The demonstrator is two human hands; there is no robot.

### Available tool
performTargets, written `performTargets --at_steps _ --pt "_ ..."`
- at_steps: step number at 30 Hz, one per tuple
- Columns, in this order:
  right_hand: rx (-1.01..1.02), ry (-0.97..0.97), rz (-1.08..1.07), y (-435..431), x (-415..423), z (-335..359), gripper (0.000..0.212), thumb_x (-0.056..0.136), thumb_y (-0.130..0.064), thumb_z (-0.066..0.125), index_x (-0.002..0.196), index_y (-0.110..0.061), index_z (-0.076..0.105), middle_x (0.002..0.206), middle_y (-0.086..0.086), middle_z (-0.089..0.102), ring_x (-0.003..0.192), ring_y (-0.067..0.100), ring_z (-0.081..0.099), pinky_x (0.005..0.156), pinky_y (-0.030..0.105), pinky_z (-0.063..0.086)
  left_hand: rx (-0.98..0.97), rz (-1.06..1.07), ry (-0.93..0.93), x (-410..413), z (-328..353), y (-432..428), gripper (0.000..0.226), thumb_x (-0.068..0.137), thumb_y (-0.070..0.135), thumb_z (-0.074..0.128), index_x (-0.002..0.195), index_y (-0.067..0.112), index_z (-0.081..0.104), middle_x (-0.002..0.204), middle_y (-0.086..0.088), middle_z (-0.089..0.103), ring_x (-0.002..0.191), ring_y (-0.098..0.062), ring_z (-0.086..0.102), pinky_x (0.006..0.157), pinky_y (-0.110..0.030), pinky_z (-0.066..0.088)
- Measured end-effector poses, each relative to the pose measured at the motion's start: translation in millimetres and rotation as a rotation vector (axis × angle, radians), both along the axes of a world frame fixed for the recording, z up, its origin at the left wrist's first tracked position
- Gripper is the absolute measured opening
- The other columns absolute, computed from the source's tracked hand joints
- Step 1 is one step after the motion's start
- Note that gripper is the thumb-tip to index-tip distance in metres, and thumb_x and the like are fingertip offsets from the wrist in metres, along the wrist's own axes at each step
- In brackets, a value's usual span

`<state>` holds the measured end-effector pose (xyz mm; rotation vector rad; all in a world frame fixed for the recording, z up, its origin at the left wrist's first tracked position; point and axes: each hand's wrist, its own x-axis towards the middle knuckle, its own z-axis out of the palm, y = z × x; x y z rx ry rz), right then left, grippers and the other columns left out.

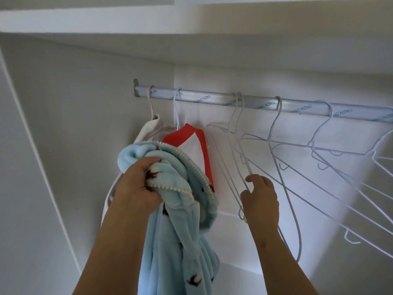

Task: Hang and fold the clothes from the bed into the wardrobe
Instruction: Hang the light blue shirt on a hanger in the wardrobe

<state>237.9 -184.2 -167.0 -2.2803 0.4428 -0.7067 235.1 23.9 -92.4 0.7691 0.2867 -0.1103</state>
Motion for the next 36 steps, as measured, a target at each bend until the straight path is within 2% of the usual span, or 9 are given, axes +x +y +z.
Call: performTargets --at_steps 5,7,10,18,22,26,30,34,36 --pt "-0.104 0.071 -0.078 -5 3 1 0.027 0.091 -0.008 0.051 0.115 -0.012 0.062 0.137 0.002 0.047 0.092 0.019 0.056 0.067 0.023 0.039 -0.057 -0.012 0.028 3 0 0 0.013 0.092 0.016 0.053 0.082 0.011 0.06 0.053 0.004 0.061 0.045 -0.004 0.057 0.043 -0.013 0.046" --pt "-0.19 0.063 -0.133 -4 2 0 0.025 0.09 -0.014 0.053 0.111 -0.016 0.066 0.143 0.002 0.043 0.125 0.022 0.043 0.092 0.035 0.038 -0.042 0.003 0.03 4 0 0 0.013 0.092 0.017 0.053 0.082 0.011 0.06 0.055 0.003 0.061 0.05 -0.004 0.057 0.047 -0.014 0.048" --pt "-0.235 -0.02 -0.162 1 2 2 0.021 0.09 -0.021 0.057 0.106 -0.017 0.07 0.148 0.005 0.038 0.138 0.025 0.023 0.106 0.04 0.02 -0.023 0.006 0.022 6 -3 0 0.013 0.093 0.019 0.053 0.087 0.01 0.06 0.067 0.001 0.062 0.061 -0.005 0.057 0.062 -0.016 0.047" --pt "-0.175 -0.143 -0.14 19 7 27 0.02 0.089 -0.023 0.059 0.101 -0.014 0.072 0.148 0.004 0.039 0.138 0.026 0.022 0.105 0.042 0.02 0.003 -0.002 0.024 7 -5 8 0.016 0.093 0.02 0.053 0.089 0.007 0.062 0.082 -0.003 0.062 0.075 -0.011 0.058 0.086 -0.023 0.046" --pt "-0.151 -0.201 -0.122 32 -7 25 0.017 0.087 -0.023 0.062 0.095 -0.013 0.073 0.142 0.003 0.047 0.132 0.028 0.031 0.101 0.042 0.027 0.001 -0.017 0.036 -1 -6 16 0.014 0.092 0.019 0.054 0.086 0.008 0.06 0.073 -0.001 0.062 0.07 -0.009 0.057 0.077 -0.02 0.047" --pt "-0.106 -0.225 -0.104 46 -32 18 0.017 0.088 -0.023 0.062 0.094 -0.012 0.074 0.136 0.001 0.053 0.122 0.027 0.042 0.097 0.035 0.029 0.009 -0.03 0.043 -19 -8 24 0.023 0.094 0.021 0.05 0.074 0.011 0.054 0.06 0.005 0.055 0.055 -0.005 0.051 0.054 -0.012 0.043" --pt "0.103 -0.255 -0.023 61 -68 11 0.005 0.086 -0.017 0.065 0.086 -0.015 0.07 0.133 0.0 0.054 0.12 0.024 0.049 0.102 0.036 0.037 0.08 -0.042 0.034 -43 -14 36 0.024 0.092 0.02 0.052 0.07 0.012 0.058 0.045 0.006 0.059 0.039 -0.003 0.056 0.04 -0.011 0.045" --pt "0.255 -0.296 -0.023 78 -127 -9 0.02 0.083 -0.011 0.068 0.073 -0.026 0.058 0.131 -0.003 0.051 0.095 0.015 0.058 0.069 0.0 0.039 0.113 -0.099 0.018 -74 -32 52 0.021 0.091 0.02 0.052 0.072 0.013 0.059 0.048 0.008 0.061 0.049 -0.002 0.058 0.058 -0.015 0.048" --pt "0.309 -0.314 -0.043 83 -159 -21 0.025 0.082 -0.008 0.068 0.069 -0.028 0.058 0.127 -0.007 0.052 0.086 0.008 0.059 0.063 -0.001 0.039 0.127 -0.13 0.0 -92 -40 57 0.024 0.092 0.018 0.051 0.07 0.012 0.057 0.045 0.008 0.059 0.042 -0.001 0.056 0.055 -0.014 0.047"
